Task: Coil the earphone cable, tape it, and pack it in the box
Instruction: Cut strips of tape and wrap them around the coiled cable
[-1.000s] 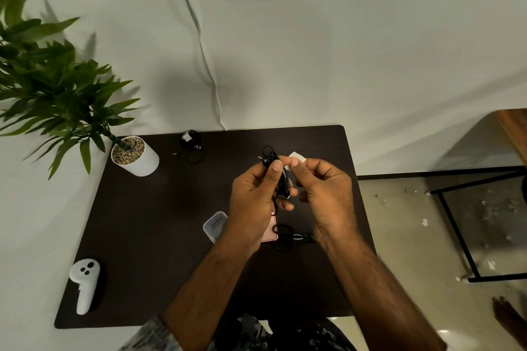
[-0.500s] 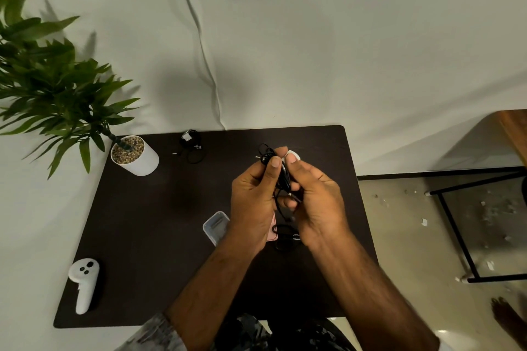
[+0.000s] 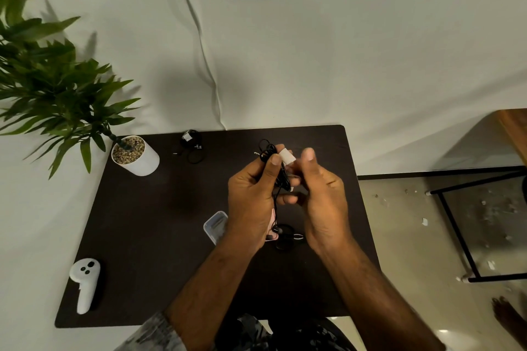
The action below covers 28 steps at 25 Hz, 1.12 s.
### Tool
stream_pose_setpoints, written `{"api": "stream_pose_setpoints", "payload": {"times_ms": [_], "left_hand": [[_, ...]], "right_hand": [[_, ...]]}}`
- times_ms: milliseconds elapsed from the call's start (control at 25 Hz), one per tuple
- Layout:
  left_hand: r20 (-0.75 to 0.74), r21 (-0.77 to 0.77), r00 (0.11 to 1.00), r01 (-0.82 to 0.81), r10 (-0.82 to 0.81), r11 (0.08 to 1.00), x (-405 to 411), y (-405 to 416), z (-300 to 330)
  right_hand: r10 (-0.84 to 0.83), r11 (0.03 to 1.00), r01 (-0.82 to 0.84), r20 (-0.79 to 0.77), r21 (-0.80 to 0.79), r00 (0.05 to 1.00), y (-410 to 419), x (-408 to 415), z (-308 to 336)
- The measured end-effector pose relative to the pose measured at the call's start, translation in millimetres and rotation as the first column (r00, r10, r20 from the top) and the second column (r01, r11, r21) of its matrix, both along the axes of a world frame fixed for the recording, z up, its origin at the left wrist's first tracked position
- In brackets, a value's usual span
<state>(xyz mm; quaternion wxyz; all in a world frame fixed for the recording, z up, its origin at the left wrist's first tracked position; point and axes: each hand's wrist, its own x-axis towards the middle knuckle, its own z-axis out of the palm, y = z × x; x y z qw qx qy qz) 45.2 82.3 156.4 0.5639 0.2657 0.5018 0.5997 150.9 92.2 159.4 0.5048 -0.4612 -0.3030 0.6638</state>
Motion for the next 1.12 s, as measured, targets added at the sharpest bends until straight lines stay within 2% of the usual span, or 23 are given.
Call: {"api": "stream_pose_setpoints", "payload": {"times_ms": [160, 400, 640, 800, 880, 960, 1040, 1120], "left_hand": [[-0.004, -0.010, 0.998, 0.057, -0.058, 0.998, -3, -3, 0], [0.055, -0.010, 0.997, 0.047, -0.046, 0.999, -5, -2, -5], [0.078, -0.099, 0.991, 0.113, -0.105, 0.989, -14, -3, -5], [0.065, -0.109, 0.981, 0.188, -0.181, 0.976, -22, -2, -1], [-0.019, -0.112, 0.978, 0.205, -0.208, 0.972, -20, -2, 1], [-0.182, -0.144, 0.966, 0.157, -0.183, 0.977, -16, -1, 0], [-0.338, -0.148, 0.931, 0.092, -0.138, 0.985, -16, 0, -6], [-0.420, -0.123, 0.893, 0.123, -0.164, 0.985, -18, 2, -9]], "right_hand": [[0.071, 0.997, -0.068, 0.073, -0.039, 0.995, 9, 14, -5], [0.161, 0.986, -0.165, 0.097, 0.027, 0.982, 12, 21, -4], [0.123, 0.972, -0.185, 0.354, 0.146, 0.927, 13, 21, -10], [0.051, 0.963, -0.181, 0.523, 0.201, 0.851, 13, 21, -15], [-0.001, 0.954, -0.180, 0.601, 0.241, 0.800, 13, 19, -17], [-0.034, 0.942, -0.191, 0.646, 0.275, 0.762, 11, 17, -18], [-0.054, 0.931, -0.210, 0.684, 0.297, 0.728, 9, 15, -18], [-0.070, 0.929, -0.215, 0.714, 0.301, 0.697, 9, 15, -19]]}}
